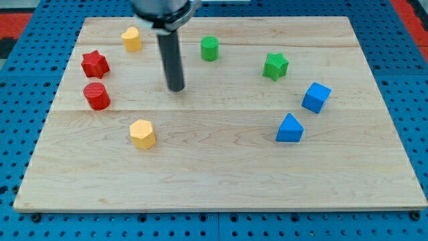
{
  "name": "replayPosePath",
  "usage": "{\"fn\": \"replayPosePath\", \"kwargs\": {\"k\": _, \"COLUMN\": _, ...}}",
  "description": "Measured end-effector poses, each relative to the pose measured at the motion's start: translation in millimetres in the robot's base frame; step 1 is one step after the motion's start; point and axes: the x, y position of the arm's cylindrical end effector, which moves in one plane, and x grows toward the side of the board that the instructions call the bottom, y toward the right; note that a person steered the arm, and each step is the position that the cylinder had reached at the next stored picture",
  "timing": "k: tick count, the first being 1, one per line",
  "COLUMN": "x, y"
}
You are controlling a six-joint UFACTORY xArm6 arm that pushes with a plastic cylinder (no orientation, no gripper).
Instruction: Move the green circle towards the top center
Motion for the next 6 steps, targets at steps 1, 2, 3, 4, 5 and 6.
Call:
{"fn": "replayPosePath", "kwargs": {"k": 1, "x": -30, "y": 32}}
{"fn": "replayPosePath", "kwargs": {"k": 2, "x": -54, "y": 32}}
{"fn": "replayPosePath", "kwargs": {"k": 3, "x": -96, "y": 35}}
{"fn": "replayPosePath", "kwargs": {"k": 4, "x": -96, "y": 50}}
{"fn": "replayPosePath", "kwargs": {"k": 5, "x": -40, "y": 55}}
{"fn": "replayPosePath", "kwargs": {"k": 6, "x": 9, "y": 84}}
